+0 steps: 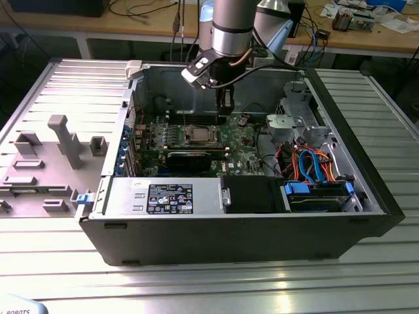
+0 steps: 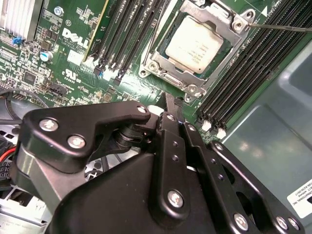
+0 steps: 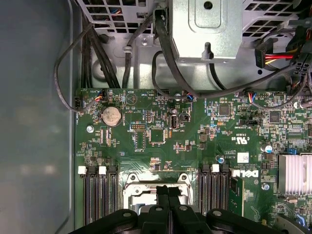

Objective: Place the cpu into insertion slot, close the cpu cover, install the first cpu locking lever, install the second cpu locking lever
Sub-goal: 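Close the cpu cover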

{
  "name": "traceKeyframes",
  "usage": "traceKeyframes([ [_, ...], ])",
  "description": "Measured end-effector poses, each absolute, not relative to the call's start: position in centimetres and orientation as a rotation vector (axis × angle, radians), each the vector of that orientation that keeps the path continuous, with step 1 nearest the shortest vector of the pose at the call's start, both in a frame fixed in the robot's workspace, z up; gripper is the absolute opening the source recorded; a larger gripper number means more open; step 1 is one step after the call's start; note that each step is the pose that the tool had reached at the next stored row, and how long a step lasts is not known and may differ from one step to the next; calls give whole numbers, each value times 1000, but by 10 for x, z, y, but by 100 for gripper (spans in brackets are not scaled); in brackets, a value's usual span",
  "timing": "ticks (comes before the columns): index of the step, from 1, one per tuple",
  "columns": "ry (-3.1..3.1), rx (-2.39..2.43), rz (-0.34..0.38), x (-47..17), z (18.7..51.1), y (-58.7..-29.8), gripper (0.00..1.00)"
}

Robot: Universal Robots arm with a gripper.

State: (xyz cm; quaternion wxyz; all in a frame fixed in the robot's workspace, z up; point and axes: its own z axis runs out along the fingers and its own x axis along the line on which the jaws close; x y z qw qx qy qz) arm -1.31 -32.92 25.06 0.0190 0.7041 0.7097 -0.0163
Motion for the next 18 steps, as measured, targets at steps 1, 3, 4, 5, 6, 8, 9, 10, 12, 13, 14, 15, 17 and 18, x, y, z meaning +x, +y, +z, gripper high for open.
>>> traceKeyframes([
  [1, 2203, 2186, -51, -13, 251, -329, 11],
  [3, 2203, 2186, -51, -13, 251, -329, 11],
  [4, 2203, 2186, -51, -13, 251, -329, 11],
  [5, 2203, 2186, -51, -13, 251, -329, 11],
  [6, 2203, 2186, -51, -13, 251, -329, 11],
  [8, 2203, 2186, -51, -14, 251, -329, 11],
  [9, 2203, 2186, -51, -16, 250, -329, 11],
  [10, 2203, 2185, -51, -18, 250, -329, 11],
  [12, 2203, 2185, -51, -24, 250, -329, 11],
  [13, 2204, 2185, -51, -26, 249, -329, 11],
  [14, 2204, 2185, -51, -28, 249, -329, 11],
  [15, 2204, 2185, -51, -29, 249, -329, 11],
  [17, 2204, 2185, -51, -29, 249, -329, 11],
  [18, 2204, 2185, -51, -29, 249, -329, 11],
])
